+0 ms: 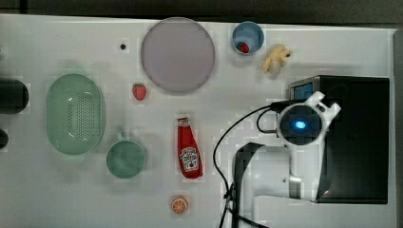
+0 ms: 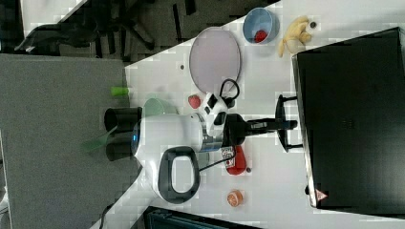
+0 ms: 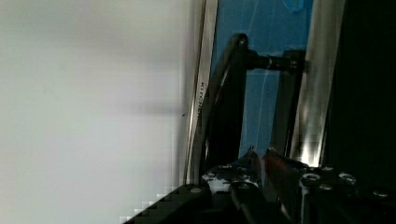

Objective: Flap open oven.

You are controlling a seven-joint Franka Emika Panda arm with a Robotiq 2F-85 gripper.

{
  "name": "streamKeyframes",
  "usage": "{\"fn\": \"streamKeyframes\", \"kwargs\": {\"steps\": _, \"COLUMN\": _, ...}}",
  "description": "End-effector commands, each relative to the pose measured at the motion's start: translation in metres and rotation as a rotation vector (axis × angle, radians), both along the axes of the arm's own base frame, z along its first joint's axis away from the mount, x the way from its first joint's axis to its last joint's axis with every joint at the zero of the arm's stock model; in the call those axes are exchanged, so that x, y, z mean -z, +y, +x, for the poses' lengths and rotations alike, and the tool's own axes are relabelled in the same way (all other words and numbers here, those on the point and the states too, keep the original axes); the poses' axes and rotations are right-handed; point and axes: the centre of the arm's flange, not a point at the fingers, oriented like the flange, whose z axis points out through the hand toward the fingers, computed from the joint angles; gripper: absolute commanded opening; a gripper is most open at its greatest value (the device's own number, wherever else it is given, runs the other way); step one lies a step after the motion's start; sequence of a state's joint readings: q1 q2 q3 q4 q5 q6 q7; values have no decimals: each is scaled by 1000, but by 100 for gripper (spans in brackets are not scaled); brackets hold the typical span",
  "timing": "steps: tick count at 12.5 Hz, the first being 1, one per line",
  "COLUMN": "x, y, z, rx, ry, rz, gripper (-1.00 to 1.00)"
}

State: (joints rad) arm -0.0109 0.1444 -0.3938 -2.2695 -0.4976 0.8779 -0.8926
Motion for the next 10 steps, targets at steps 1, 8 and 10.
{"fn": "streamKeyframes", "kwargs": {"steps": 1, "x": 27, "y": 70, "z": 10, "rx": 71, "ry": 5, "rz": -49, "gripper": -65}}
{"fn": "streamKeyframes", "kwargs": {"steps": 8, "x": 115, "y": 167, "z": 9, "rx": 66, "ry": 10, "rz": -306, "gripper": -65}}
{"fn": "streamKeyframes", "kwargs": {"steps": 10, "x": 143, "y": 185, "z": 6, "rx": 105, "ry": -34, "rz": -391, "gripper": -65}}
